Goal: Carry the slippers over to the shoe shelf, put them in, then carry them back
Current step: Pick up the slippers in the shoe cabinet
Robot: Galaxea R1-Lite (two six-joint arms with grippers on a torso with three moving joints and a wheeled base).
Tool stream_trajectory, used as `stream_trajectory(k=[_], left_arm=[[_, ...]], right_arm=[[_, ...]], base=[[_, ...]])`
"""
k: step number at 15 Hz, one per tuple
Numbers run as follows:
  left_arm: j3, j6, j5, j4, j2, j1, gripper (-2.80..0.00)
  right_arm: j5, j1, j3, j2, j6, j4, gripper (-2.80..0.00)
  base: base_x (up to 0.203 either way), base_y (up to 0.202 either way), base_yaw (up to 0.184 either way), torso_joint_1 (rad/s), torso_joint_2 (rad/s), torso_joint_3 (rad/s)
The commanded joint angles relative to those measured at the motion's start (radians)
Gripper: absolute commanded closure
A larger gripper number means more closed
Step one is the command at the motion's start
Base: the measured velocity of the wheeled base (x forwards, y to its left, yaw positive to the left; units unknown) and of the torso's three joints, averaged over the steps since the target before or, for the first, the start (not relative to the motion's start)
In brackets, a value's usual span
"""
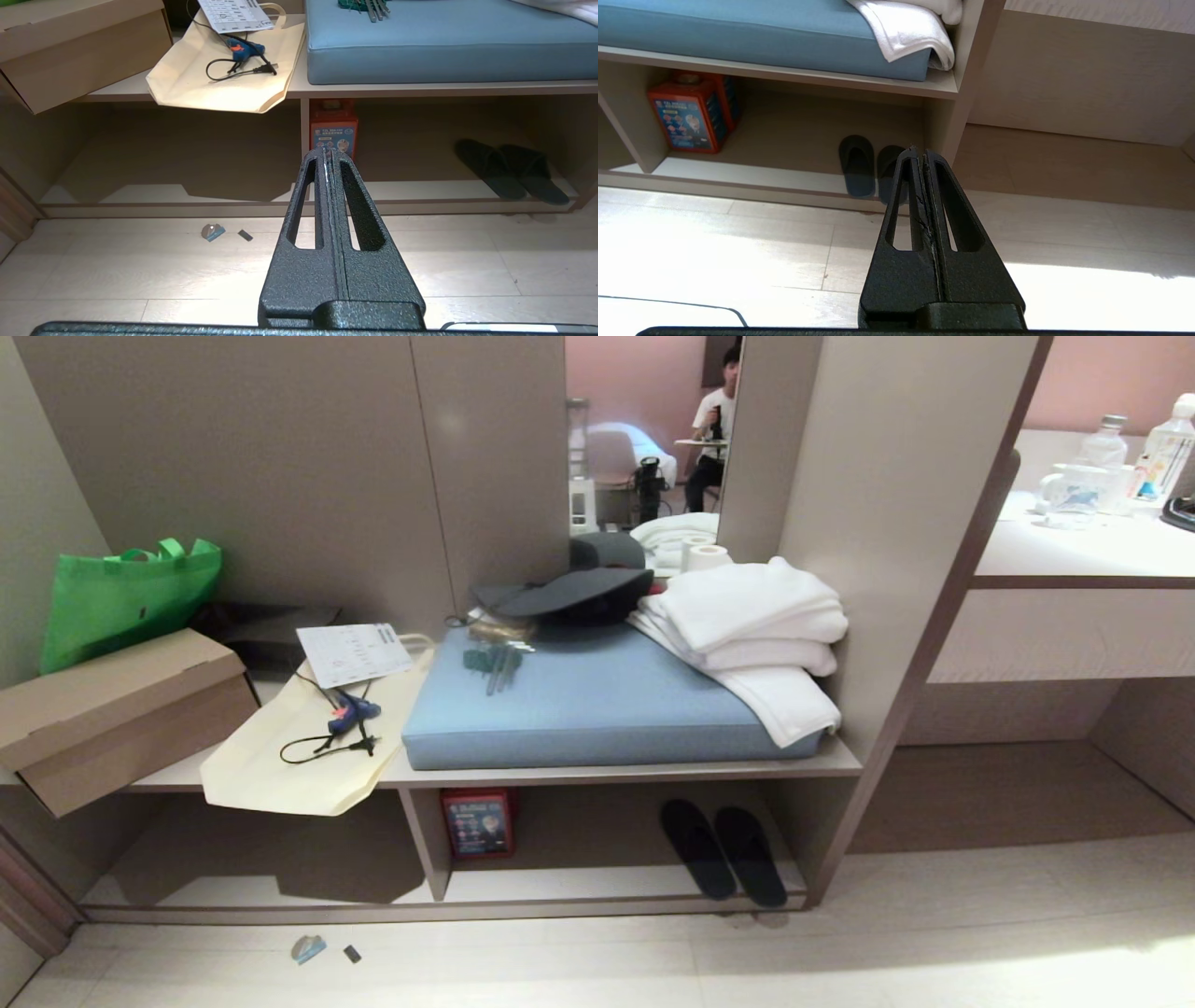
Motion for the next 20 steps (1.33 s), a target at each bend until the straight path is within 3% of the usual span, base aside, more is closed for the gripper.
stream_trajectory(k=[1,11,20], left_arm=[[0.000,-0.003,0.000,0.000,0.001,0.000,0.00],[-0.002,-0.003,0.001,0.007,0.001,0.000,0.00],[-0.003,-0.003,0.001,0.007,0.001,0.000,0.00]], right_arm=[[0.000,0.000,0.000,0.002,-0.001,-0.001,0.00],[0.000,0.000,0.000,0.001,-0.001,-0.001,0.00],[0.000,0.000,0.000,0.001,0.000,-0.001,0.00]], base=[[0.000,0.000,0.000,0.000,0.00,0.000],[0.000,0.000,0.000,0.000,0.00,-0.005],[0.000,0.000,0.000,0.002,0.00,-0.184]])
